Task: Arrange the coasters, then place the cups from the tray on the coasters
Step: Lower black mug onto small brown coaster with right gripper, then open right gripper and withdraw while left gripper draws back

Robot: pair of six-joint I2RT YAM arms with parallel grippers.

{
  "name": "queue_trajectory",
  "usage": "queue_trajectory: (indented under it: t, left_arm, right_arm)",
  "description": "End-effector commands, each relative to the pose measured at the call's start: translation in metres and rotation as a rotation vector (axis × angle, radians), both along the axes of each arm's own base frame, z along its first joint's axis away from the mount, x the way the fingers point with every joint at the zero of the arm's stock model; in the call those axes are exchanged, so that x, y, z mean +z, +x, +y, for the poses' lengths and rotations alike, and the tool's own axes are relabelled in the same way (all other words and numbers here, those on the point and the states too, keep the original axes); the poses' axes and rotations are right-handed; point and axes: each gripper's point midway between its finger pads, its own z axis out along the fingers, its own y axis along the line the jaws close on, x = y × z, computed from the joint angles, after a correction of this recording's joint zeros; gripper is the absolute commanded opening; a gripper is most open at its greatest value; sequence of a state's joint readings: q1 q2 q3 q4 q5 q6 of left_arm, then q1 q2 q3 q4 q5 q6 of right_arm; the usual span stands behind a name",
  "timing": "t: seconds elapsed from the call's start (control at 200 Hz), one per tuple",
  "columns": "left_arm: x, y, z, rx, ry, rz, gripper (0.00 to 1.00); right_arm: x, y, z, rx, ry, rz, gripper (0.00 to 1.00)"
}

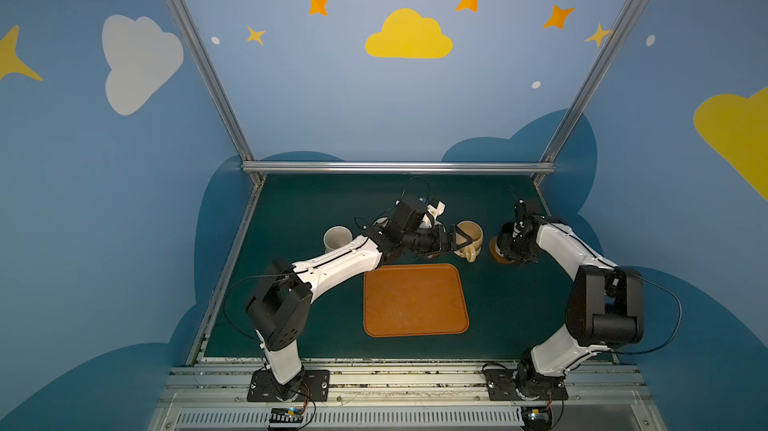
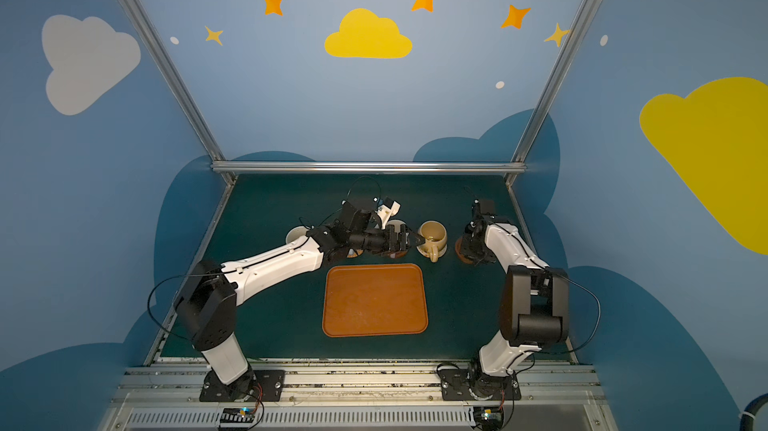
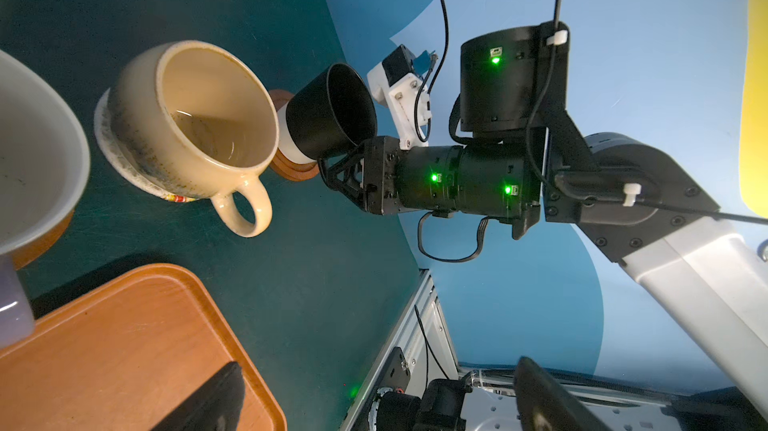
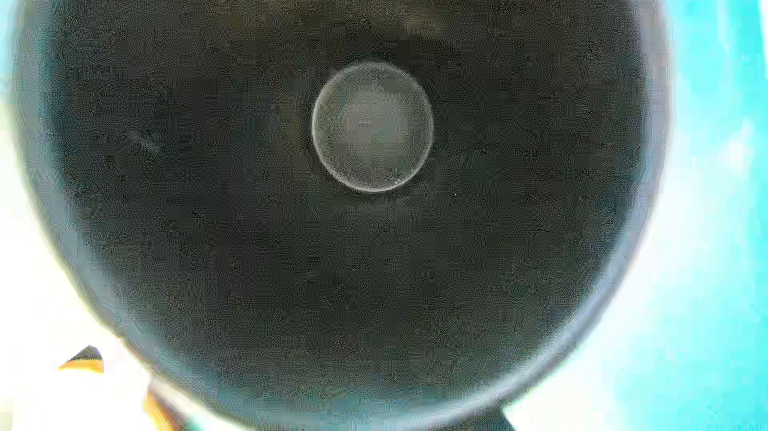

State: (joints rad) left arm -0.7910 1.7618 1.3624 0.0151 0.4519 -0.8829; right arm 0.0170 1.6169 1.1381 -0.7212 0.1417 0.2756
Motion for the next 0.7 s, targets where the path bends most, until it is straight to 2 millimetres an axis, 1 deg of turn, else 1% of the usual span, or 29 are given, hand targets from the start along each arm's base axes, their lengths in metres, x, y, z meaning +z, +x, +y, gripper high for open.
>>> queue_trajectory:
  t: [0.0, 0.055, 0.14, 0.145, 0.205, 0.225, 0.275, 0.285, 0.295, 0.31, 0.355, 0.466, 0.501, 0.556, 0.601, 0.641, 0.646, 0.651, 0.661, 0.696]
  left_arm:
    - [0.019, -0.001, 0.011, 0.011, -0.014, -0.048, 1.00]
    - [0.021, 0.000, 0.017, 0.024, 0.003, -0.068, 1.00]
    - [0.027, 0.005, 0.033, 0.058, 0.042, -0.116, 1.00]
    - [0.028, 0.006, 0.034, 0.061, 0.045, -0.120, 1.00]
    - [0.033, 0.011, 0.051, 0.101, 0.083, -0.173, 1.00]
    - [0.034, 0.013, 0.059, 0.119, 0.098, -0.188, 1.00]
    - [0.037, 0.018, 0.077, 0.164, 0.141, -0.234, 1.00]
    - [0.038, 0.018, 0.081, 0.169, 0.147, -0.245, 1.00]
    - [0.038, 0.018, 0.084, 0.171, 0.154, -0.251, 1.00]
    - [0.039, 0.022, 0.092, 0.201, 0.173, -0.270, 1.00]
    - [0.040, 0.026, 0.111, 0.239, 0.215, -0.308, 1.00]
    - [0.038, 0.026, 0.159, 0.285, 0.334, -0.415, 1.00]
    - [0.034, 0.024, 0.174, 0.288, 0.389, -0.468, 1.00]
    - [0.026, 0.025, 0.202, 0.343, 0.499, -0.563, 1.00]
    - [0.020, 0.026, 0.224, 0.394, 0.583, -0.651, 1.00]
    - [0.014, 0.027, 0.240, 0.424, 0.649, -0.742, 1.00]
    - [0.015, 0.027, 0.242, 0.432, 0.651, -0.756, 1.00]
    - [0.013, 0.027, 0.245, 0.437, 0.663, -0.764, 1.00]
    - [0.010, 0.027, 0.250, 0.449, 0.678, -0.780, 1.00]
    - [0.006, 0.029, 0.267, 0.507, 0.714, -0.834, 1.00]
  right_arm:
    - [0.018, 0.000, 0.003, 0.001, 0.002, -0.074, 0.35]
    - [0.027, 0.001, 0.007, 0.017, 0.018, -0.127, 0.38]
    - [0.043, 0.002, 0.013, 0.029, 0.027, -0.209, 0.45]
    - [0.044, 0.002, 0.013, 0.029, 0.026, -0.212, 0.47]
    - [0.057, -0.001, 0.014, 0.023, 0.021, -0.260, 0.53]
    - [0.062, -0.002, 0.014, 0.022, 0.021, -0.276, 0.56]
    - [0.073, -0.004, 0.016, 0.022, 0.035, -0.312, 0.59]
    - [0.075, -0.005, 0.017, 0.024, 0.039, -0.320, 0.65]
    - [0.077, -0.005, 0.018, 0.027, 0.044, -0.327, 0.67]
    - [0.080, -0.006, 0.019, 0.030, 0.050, -0.336, 0.68]
    - [0.089, -0.010, 0.022, 0.041, 0.065, -0.356, 0.69]
    - [0.110, -0.023, 0.018, 0.036, 0.051, -0.403, 0.71]
    - [0.112, -0.025, 0.015, 0.008, 0.047, -0.432, 0.71]
    - [0.117, -0.028, 0.015, 0.021, 0.041, -0.480, 0.71]
    - [0.123, -0.031, 0.018, 0.031, 0.060, -0.530, 0.71]
    - [0.127, -0.032, 0.023, 0.079, 0.071, -0.581, 0.72]
    - [0.128, -0.032, 0.024, 0.085, 0.073, -0.587, 0.73]
    - [0.128, -0.032, 0.025, 0.089, 0.075, -0.595, 0.77]
    - [0.129, -0.032, 0.026, 0.089, 0.080, -0.612, 0.81]
    - [0.130, -0.031, 0.026, 0.073, 0.095, -0.670, 0.86]
